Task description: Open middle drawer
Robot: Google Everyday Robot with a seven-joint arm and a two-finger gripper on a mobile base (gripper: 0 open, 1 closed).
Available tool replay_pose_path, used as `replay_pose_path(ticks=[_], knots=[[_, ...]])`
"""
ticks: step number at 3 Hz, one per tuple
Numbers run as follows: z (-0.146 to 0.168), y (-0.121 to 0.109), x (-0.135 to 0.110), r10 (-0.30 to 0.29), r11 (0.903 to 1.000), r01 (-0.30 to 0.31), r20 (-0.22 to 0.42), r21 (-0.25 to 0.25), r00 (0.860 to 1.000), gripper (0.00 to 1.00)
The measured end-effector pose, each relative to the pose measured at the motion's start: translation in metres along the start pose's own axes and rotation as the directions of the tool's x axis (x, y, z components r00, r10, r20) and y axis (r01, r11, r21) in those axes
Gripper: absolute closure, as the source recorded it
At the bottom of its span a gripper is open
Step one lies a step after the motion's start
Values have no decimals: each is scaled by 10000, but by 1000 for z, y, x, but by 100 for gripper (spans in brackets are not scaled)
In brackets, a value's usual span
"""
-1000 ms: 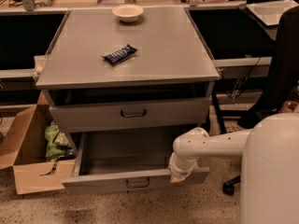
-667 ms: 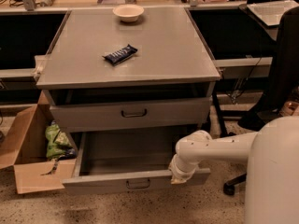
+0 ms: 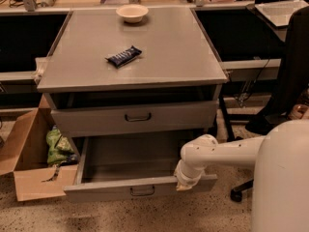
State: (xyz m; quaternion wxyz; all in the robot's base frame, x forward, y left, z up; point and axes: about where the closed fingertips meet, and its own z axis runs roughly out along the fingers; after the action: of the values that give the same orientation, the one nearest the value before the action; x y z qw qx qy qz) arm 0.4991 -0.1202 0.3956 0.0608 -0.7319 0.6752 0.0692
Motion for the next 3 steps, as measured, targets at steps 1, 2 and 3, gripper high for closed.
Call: replay_pose_path(ticks=[1,2,3], knots=[[0,0,0,0,10000,0,0,0,10000,59],[0,0,0,0,10000,0,0,-1,10000,34],[0,0,0,0,10000,0,0,-1,10000,11]])
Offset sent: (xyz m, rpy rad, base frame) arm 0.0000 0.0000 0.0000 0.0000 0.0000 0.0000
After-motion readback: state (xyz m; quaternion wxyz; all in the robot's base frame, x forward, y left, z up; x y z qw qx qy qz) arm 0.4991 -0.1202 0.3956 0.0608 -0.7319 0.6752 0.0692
